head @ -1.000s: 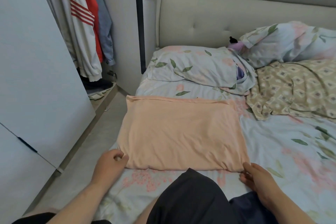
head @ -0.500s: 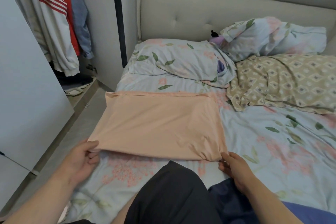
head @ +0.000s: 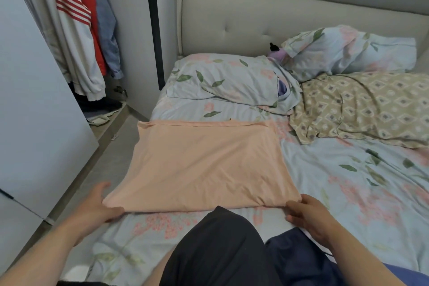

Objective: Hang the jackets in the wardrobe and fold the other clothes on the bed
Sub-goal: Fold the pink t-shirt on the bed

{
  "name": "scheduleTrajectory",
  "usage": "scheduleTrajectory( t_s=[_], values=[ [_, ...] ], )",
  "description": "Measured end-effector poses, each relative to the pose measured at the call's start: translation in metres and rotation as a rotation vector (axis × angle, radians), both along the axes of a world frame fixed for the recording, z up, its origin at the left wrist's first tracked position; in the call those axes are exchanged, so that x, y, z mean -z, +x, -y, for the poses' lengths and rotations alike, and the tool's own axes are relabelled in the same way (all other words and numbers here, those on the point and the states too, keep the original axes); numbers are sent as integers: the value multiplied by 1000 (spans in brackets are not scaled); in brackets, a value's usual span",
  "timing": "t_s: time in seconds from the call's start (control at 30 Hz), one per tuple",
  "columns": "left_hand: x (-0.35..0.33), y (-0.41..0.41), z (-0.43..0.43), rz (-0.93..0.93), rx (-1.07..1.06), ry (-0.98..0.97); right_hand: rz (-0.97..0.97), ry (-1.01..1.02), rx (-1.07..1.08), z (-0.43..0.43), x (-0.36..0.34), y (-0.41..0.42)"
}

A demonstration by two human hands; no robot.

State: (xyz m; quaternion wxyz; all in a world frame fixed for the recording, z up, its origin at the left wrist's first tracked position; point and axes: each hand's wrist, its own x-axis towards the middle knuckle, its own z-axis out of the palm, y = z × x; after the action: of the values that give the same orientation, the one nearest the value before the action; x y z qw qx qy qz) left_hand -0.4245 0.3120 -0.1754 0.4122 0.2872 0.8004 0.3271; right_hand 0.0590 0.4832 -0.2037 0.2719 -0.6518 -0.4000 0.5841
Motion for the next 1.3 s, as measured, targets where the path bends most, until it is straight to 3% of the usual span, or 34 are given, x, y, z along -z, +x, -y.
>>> scheduleTrajectory(
  t_s=[0.1, 0.17, 0.33, 0.47, 0.6, 0.8, 1.0, 1.13, 1.23, 1.3],
  values=[
    [-10, 0, 1, -334, 176, 151, 367, 233, -124, 1, -19, 7],
    [-18, -6, -5, -507, 147, 208, 463, 363, -77, -5, -38, 8],
    [-65, -26, -32, -571, -51, 459, 245, 537, 119, -39, -101, 3],
    [-129, -40, -59, -300, -292, 638, -179, 600, 179, -70, -167, -5],
    [-188, -46, -80, -229, -302, 758, -405, 692, 187, -82, -226, -14],
    [-229, -56, -99, -314, -265, 778, -366, 810, 221, -87, -276, -12],
    [-205, -52, -108, -460, -193, 671, -103, 779, 247, -97, -250, -12],
    [-165, -41, -128, -156, -327, 573, -64, 567, 272, -120, -202, -19],
    [-139, -32, -153, 184, -481, 547, -209, 407, 332, -142, -170, -35],
    [-122, -29, -174, 301, -539, 552, -315, 342, 378, -158, -151, -48]
  ],
)
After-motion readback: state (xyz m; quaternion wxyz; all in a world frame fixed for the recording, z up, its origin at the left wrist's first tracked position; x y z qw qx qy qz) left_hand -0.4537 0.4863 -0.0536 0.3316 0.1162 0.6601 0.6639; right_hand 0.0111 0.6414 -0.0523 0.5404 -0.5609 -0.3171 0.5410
